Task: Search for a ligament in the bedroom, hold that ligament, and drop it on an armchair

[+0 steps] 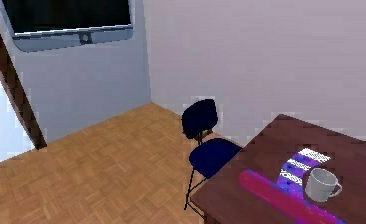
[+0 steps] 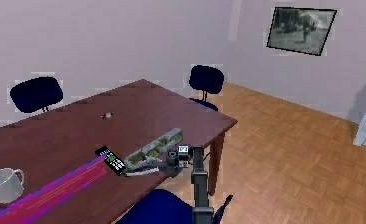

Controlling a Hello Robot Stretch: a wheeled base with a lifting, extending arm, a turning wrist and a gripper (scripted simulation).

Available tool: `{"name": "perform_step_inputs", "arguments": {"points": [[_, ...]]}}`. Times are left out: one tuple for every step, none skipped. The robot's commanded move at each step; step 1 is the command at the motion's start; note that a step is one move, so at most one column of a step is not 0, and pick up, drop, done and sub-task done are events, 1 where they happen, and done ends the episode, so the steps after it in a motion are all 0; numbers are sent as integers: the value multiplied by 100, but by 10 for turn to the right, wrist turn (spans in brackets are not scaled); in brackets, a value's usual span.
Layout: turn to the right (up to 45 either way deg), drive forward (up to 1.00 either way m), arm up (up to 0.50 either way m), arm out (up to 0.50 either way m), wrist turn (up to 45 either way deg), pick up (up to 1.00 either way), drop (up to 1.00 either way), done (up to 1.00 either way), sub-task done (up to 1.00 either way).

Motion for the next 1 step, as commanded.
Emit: {"name": "perform_step_inputs", "arguments": {"points": [[0,0,0,0,0,100,0,0,0]]}}
